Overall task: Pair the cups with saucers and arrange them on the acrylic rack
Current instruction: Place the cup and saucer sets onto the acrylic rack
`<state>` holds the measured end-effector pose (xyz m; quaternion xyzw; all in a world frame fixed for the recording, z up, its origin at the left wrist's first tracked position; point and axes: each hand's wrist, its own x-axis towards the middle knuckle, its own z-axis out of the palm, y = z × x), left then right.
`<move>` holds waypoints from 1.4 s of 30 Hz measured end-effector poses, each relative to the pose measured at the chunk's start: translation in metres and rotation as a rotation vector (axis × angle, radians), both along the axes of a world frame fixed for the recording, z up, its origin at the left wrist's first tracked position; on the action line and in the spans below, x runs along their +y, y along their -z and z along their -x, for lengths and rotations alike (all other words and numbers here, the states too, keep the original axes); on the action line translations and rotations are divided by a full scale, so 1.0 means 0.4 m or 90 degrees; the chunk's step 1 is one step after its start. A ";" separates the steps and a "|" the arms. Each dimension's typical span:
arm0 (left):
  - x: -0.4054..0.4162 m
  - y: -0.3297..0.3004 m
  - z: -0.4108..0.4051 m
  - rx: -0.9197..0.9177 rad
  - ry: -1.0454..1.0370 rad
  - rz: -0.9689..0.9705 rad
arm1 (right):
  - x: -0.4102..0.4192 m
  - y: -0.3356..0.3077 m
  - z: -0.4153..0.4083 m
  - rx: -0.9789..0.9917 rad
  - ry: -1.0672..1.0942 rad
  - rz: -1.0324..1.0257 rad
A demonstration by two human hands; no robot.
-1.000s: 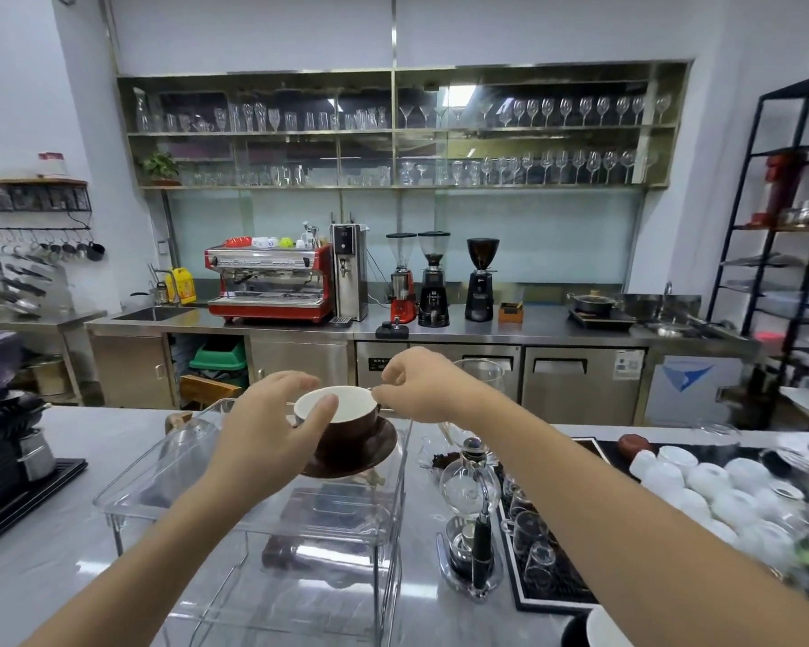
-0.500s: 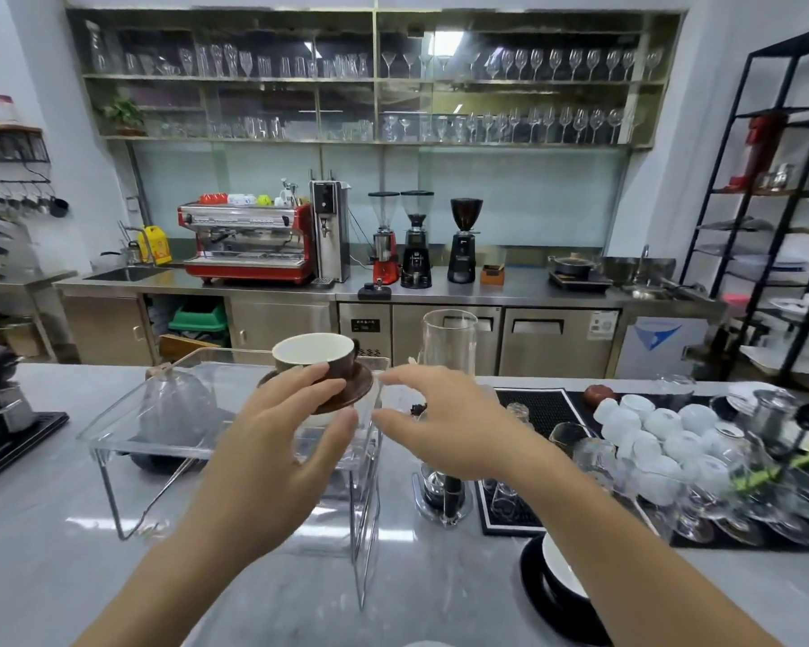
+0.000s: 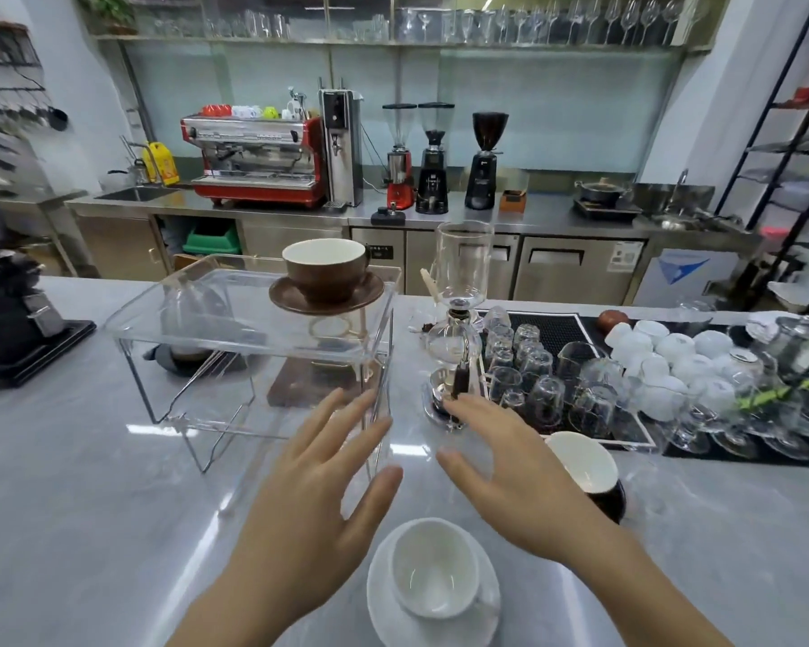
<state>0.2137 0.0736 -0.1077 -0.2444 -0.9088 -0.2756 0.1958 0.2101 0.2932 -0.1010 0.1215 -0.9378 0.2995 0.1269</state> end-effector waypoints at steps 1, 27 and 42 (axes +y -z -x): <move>0.004 0.017 -0.009 -0.011 0.001 0.000 | 0.005 0.020 -0.010 -0.007 0.005 0.004; 0.042 0.384 -0.055 -0.361 -0.135 -0.098 | 0.068 0.355 -0.096 -0.326 0.209 0.196; 0.038 0.406 -0.038 -0.526 -0.179 -0.265 | 0.097 0.397 -0.066 -0.499 0.269 0.465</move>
